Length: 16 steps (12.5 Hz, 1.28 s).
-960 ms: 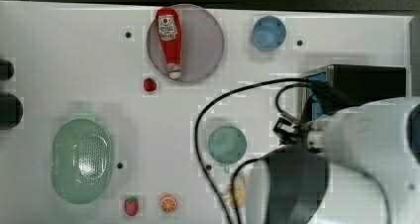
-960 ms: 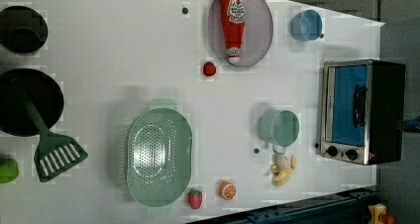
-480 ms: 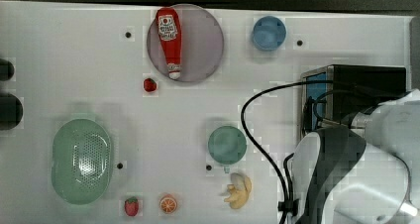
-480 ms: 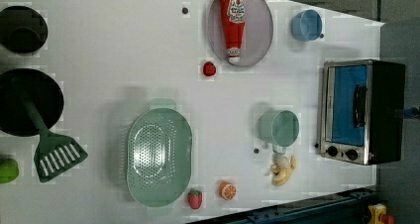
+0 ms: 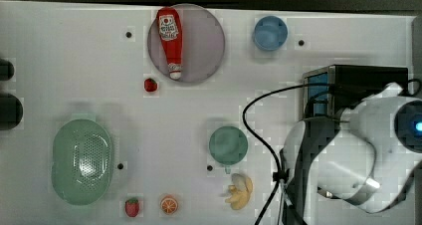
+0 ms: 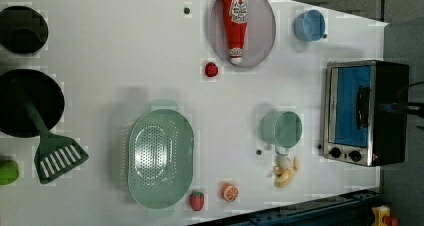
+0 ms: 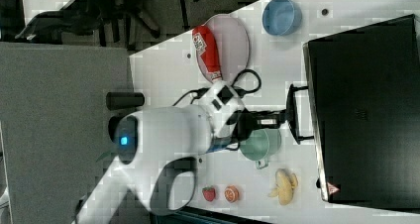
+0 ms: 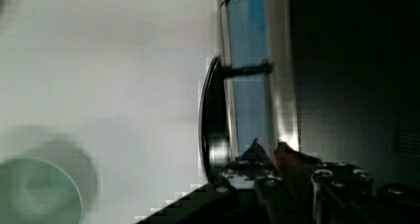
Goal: Flap open oven.
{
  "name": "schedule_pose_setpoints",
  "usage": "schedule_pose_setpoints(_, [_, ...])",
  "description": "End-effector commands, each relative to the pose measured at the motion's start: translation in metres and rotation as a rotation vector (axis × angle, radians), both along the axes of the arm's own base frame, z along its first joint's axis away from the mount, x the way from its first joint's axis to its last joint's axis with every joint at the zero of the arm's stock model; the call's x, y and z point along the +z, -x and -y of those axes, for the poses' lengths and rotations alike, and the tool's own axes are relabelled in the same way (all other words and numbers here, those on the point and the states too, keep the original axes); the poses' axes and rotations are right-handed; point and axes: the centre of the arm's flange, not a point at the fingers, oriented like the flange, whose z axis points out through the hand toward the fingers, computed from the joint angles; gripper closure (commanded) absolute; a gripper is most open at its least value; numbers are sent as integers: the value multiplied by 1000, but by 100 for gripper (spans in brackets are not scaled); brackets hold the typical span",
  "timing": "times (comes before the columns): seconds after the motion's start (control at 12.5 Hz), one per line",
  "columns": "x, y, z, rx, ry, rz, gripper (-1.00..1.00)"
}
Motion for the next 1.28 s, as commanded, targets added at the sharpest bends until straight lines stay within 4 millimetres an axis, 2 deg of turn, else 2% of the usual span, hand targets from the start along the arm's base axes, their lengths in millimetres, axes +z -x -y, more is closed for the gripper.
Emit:
schedule_pose_setpoints(0.08, [-31, 9, -2, 61, 20, 14, 65])
schedule_pose_setpoints(0.32, [-59, 12, -3, 67, 41, 21, 65])
schedule_pose_setpoints(0.64, [-76, 1, -23, 116, 57, 3, 65])
schedule_pose_setpoints(0.88, [-88, -9, -52, 137, 119, -40, 65])
schedule_pose_setpoints(1.28, [-131, -25, -120, 134, 274, -112, 65])
